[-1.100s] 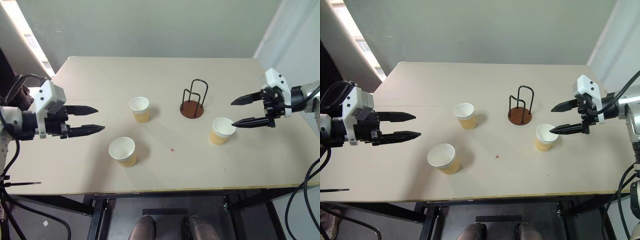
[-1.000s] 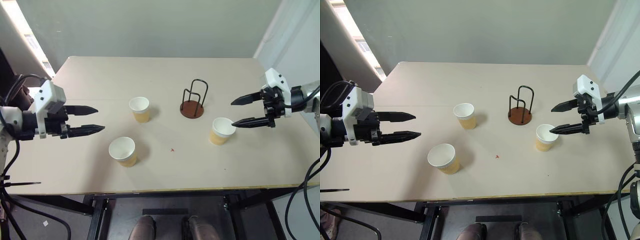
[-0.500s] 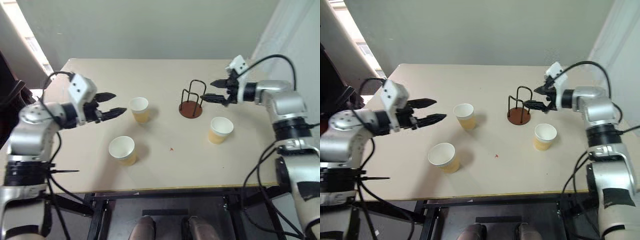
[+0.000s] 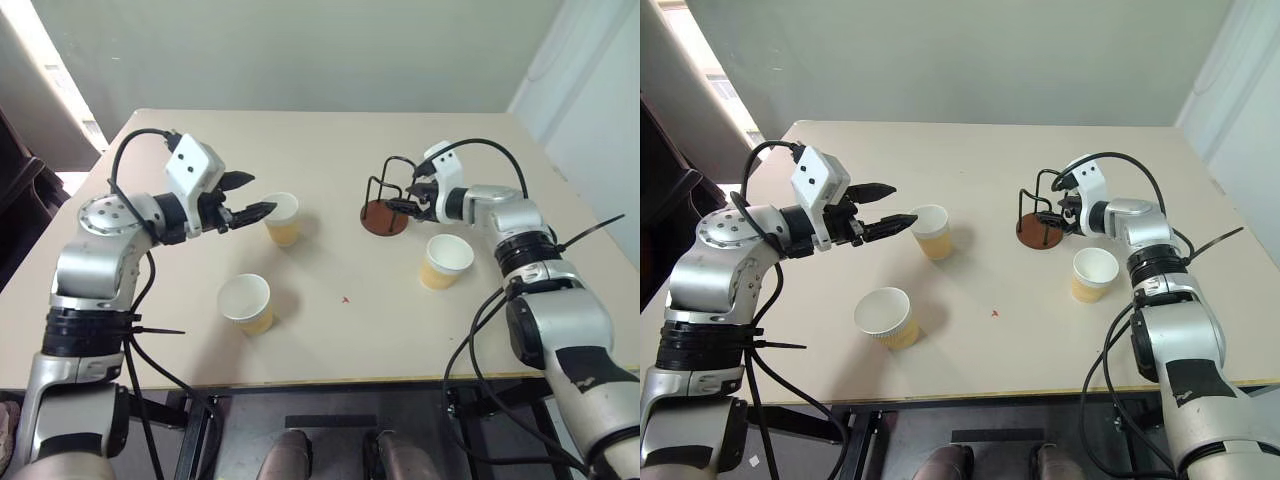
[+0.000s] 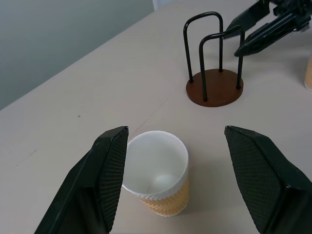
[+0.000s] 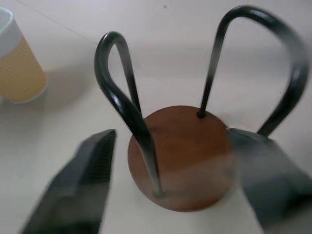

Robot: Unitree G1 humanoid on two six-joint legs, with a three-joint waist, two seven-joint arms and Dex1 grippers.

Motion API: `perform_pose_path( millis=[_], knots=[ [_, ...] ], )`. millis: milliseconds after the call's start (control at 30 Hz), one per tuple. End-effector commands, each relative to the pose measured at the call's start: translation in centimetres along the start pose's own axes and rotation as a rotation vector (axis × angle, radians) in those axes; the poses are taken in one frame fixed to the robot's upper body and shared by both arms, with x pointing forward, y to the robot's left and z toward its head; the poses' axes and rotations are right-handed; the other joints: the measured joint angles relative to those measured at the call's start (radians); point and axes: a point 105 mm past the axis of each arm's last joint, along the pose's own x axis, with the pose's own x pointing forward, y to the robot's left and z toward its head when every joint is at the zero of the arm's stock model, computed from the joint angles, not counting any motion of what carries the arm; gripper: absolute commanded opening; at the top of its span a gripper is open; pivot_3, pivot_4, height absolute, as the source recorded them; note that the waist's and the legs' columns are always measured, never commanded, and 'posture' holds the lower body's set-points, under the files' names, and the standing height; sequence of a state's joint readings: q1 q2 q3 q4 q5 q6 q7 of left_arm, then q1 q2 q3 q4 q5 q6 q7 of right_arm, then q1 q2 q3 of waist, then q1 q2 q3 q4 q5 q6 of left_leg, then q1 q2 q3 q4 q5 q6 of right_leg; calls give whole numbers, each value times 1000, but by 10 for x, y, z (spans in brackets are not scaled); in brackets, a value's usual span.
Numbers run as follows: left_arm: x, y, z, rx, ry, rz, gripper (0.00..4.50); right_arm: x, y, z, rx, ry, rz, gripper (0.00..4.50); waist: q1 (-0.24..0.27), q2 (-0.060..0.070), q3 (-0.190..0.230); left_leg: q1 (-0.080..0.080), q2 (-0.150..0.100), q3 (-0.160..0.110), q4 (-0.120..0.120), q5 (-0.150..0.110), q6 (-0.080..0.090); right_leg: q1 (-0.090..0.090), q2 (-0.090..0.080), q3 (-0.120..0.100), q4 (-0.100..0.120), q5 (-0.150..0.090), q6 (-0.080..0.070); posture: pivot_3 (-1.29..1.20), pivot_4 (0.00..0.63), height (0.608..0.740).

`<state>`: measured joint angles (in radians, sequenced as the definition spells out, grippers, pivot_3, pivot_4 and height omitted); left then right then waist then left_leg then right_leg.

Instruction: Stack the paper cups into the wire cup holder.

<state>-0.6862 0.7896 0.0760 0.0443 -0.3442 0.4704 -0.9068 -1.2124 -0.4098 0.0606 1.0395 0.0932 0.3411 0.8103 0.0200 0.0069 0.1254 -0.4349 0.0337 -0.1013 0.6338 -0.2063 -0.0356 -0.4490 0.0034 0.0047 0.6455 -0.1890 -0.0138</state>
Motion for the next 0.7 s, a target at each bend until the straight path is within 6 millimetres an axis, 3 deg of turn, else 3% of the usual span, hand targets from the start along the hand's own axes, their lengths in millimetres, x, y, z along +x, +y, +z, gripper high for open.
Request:
perform_pose_path(
  millis=[33,233,267,367,533,633,700],
  knots=[
    [-11,5,13,38,-25,30,3399,-6,-5,32,-43,-88,-24,2421,0,0,0,0,0,0,0,0,0,0,0,0,0,0,0,0,150,740],
    [-13,5,11,39,-15,24,3399,-12,9,52,-62,-135,91,212,-1,0,0,0,0,0,1,1,0,0,0,0,2,1,0,0,150,740],
    [-13,4,11,39,-15,15,3399,-14,13,56,-67,-144,123,27,-1,0,0,0,0,0,2,1,0,0,0,0,2,1,0,0,150,740],
    [-16,-6,12,39,-8,-68,3399,-29,42,62,-123,-143,326,27,0,0,0,0,0,0,2,1,0,0,0,0,2,1,0,0,150,740],
    [-24,-19,12,54,17,-171,3399,-63,97,56,-236,-132,567,27,1,0,0,-1,0,0,3,1,-2,1,0,-1,0,0,0,0,150,740],
    [-31,-34,12,46,35,-278,3399,-90,135,32,-351,-88,746,27,0,0,0,-2,0,0,4,3,-5,1,1,-1,-1,0,0,0,150,740],
    [-35,-43,10,40,51,-340,3399,-98,151,13,-437,-35,803,27,-1,0,0,-1,0,0,5,2,-5,2,1,-1,-1,0,1,0,150,740]
  ],
)
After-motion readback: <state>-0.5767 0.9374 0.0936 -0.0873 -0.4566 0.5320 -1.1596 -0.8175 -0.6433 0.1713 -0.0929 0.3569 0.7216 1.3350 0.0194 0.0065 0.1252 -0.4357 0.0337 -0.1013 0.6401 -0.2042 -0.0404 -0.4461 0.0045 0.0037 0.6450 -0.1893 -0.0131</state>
